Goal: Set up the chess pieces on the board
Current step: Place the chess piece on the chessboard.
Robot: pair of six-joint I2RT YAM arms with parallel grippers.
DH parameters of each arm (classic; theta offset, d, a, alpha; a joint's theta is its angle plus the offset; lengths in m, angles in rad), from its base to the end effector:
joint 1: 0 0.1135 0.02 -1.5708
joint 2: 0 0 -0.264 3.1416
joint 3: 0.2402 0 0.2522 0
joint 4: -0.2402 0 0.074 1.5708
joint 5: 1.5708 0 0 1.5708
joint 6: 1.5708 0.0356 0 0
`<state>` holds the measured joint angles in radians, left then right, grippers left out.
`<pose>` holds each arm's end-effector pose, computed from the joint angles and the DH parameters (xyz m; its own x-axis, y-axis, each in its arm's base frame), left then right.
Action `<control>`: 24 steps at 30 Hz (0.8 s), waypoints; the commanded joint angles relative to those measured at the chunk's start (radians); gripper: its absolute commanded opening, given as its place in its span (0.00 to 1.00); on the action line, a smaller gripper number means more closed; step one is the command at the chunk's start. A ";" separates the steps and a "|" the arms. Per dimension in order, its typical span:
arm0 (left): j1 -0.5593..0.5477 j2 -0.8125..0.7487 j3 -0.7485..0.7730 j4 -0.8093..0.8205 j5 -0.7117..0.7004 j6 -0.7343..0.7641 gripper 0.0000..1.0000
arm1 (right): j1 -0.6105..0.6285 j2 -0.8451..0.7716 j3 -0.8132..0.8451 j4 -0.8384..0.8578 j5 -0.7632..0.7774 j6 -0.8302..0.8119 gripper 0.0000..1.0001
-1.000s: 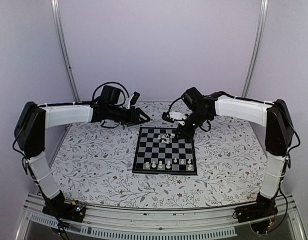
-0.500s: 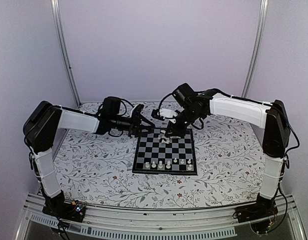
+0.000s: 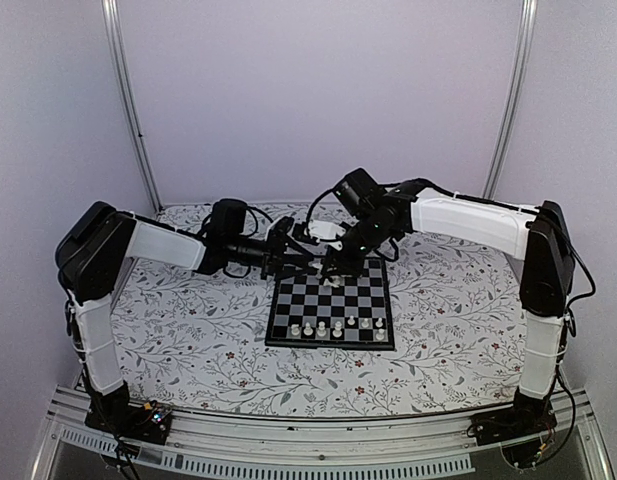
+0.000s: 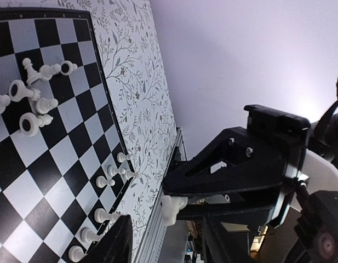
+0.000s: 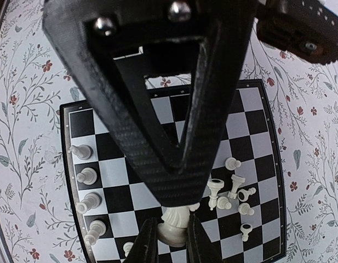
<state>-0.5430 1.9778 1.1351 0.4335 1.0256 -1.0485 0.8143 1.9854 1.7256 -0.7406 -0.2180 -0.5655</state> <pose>0.3414 -0.2416 0.1762 -0.9842 0.0691 -0.1628 0.1735 0.1975 -0.9648 0.2945 0.3233 0.2587 -0.0644 -0.8304 -0.5534 -0.9767 0.1661 -0.1356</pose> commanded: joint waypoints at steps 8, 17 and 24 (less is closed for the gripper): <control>-0.038 0.030 0.005 0.053 0.059 -0.022 0.33 | 0.026 0.013 0.046 -0.005 0.024 -0.006 0.11; -0.040 0.032 -0.001 0.097 0.071 -0.044 0.15 | 0.026 0.017 0.042 -0.010 0.017 -0.005 0.11; -0.040 0.048 -0.006 0.122 0.067 -0.066 0.27 | 0.033 0.003 0.027 -0.011 0.004 -0.006 0.11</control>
<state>-0.5735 2.0014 1.1339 0.5030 1.0767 -1.1034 0.8333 1.9877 1.7447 -0.7414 -0.2035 -0.5655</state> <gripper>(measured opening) 0.269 0.147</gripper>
